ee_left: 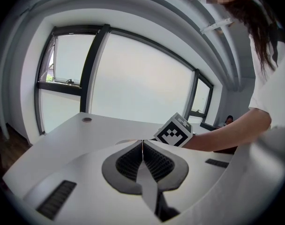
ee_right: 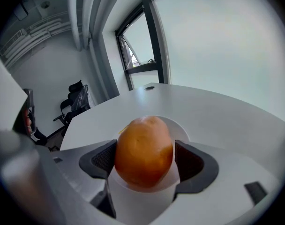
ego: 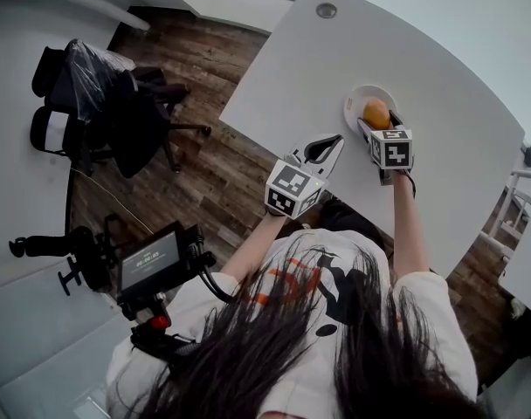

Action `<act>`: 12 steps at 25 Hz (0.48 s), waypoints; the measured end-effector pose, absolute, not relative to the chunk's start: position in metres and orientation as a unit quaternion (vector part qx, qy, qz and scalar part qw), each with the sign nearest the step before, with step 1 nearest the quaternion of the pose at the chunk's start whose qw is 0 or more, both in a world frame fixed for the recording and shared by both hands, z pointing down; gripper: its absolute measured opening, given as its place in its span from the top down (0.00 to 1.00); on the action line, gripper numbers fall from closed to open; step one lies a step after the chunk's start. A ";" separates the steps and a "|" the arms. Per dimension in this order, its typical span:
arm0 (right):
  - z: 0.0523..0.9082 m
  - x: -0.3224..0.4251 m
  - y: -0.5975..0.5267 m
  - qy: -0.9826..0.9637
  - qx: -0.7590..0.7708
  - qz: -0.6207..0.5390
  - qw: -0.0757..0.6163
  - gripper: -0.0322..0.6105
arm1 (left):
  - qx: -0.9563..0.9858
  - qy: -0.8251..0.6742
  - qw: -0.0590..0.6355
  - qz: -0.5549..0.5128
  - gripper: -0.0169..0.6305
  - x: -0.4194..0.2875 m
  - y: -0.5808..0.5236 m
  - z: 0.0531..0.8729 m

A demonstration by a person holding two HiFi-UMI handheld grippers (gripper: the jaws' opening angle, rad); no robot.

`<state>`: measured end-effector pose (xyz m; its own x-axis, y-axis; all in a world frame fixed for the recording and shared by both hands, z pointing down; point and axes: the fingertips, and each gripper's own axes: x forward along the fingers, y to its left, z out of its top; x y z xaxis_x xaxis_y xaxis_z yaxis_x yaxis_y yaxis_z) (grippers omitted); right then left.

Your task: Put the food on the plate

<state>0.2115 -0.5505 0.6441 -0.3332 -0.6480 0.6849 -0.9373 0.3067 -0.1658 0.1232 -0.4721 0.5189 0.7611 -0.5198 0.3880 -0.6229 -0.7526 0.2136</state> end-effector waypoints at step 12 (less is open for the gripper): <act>0.599 0.207 -0.525 -0.782 0.545 0.242 0.181 0.38 | 0.925 -0.310 0.160 0.152 0.96 0.108 -0.463 0.525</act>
<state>0.2067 -0.5248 0.5992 -0.3408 -0.7649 0.5466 -0.9399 0.2896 -0.1807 0.1075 -0.4630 0.5247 0.7612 -0.5248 0.3811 -0.6223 -0.7564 0.2013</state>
